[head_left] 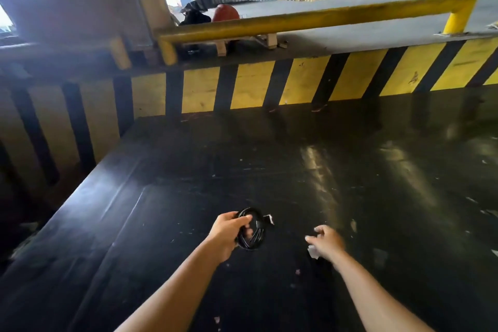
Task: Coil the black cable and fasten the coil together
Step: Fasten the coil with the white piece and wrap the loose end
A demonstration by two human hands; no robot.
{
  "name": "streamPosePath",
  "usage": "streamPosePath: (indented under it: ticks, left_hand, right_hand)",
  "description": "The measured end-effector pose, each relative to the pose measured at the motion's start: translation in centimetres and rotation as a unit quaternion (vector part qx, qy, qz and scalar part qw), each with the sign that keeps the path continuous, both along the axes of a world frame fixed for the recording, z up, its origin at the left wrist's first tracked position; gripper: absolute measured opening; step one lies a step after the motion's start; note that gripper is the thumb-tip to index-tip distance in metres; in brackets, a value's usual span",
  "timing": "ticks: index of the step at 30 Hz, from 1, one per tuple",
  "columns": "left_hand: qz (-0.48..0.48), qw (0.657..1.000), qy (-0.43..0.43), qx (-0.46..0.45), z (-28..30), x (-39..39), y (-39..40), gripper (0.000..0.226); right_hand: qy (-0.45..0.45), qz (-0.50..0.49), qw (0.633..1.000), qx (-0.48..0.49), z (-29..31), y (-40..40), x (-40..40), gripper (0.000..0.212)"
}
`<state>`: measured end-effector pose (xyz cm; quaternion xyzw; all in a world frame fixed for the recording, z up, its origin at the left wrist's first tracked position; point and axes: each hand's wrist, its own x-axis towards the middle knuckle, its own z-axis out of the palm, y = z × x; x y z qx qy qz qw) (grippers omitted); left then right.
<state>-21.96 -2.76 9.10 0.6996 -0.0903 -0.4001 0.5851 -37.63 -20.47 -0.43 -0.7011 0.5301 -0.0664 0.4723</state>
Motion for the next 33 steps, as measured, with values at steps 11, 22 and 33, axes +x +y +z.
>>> streamPosePath:
  ticks: [11,22,33]
  left_hand:
    - [0.015,0.998,0.044,0.045,-1.4,0.3,6.9,0.005]
    - [-0.016,0.985,0.103,-0.135,1.9,0.5,5.2,0.006]
    - [-0.076,0.965,0.083,-0.237,8.2,-1.1,1.5,0.015]
  right_hand:
    - [0.065,0.008,0.997,-0.044,-2.4,4.7,-0.4,0.018]
    - [-0.315,-0.007,0.946,0.08,11.0,8.0,3.4,0.019]
    - [-0.301,0.045,0.944,-0.128,19.0,9.0,4.9,0.004]
